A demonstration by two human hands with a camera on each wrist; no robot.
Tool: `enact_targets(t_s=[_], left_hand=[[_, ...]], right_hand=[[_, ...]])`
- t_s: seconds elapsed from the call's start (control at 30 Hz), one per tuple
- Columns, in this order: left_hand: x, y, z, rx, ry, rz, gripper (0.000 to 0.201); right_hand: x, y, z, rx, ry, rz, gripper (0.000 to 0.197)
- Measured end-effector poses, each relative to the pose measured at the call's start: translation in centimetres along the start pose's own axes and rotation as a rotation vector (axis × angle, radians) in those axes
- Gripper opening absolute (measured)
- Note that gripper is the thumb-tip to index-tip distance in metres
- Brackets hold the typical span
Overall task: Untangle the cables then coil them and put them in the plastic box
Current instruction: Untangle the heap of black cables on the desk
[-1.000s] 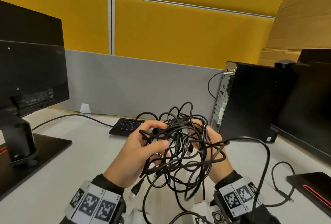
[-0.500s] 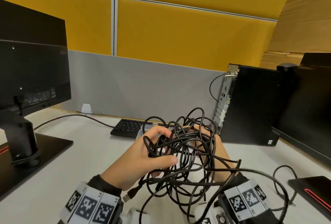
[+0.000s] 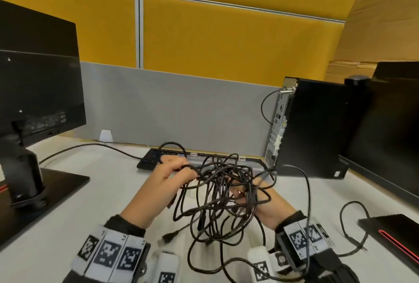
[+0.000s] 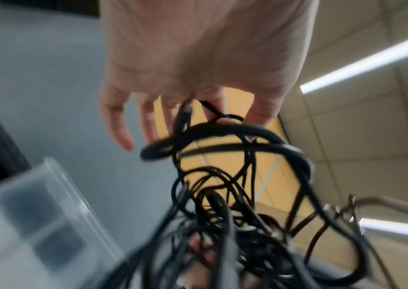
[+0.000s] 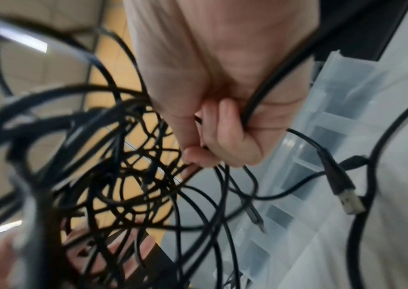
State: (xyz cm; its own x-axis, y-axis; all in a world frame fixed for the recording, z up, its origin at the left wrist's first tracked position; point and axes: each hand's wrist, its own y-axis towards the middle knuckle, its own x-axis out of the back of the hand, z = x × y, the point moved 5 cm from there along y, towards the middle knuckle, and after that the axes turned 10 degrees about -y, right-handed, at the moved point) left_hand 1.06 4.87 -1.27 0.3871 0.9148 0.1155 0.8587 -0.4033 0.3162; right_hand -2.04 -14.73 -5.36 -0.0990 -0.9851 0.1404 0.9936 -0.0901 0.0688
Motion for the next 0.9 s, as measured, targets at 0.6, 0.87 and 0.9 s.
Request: enact_targets(t_s=[0.6,0.87,0.9], left_hand=[[0.6,-0.2,0.2,-0.247,0.970,-0.291,0.020],[-0.1,-0.5,-0.6,-0.362,1.037,-0.300,0.011],[-0.2,-0.5,-0.5,-0.364,0.992,-0.272,0.018]], right_hand=[[5.2,-3.7,12.0,0.272,-1.487,-0.140,0.032],[-2.5,-5.0,13.6,0.438,-1.345,0.069,0.037],[-4.0,-4.3,11.5,0.374,-1.362,0.186,0.040]])
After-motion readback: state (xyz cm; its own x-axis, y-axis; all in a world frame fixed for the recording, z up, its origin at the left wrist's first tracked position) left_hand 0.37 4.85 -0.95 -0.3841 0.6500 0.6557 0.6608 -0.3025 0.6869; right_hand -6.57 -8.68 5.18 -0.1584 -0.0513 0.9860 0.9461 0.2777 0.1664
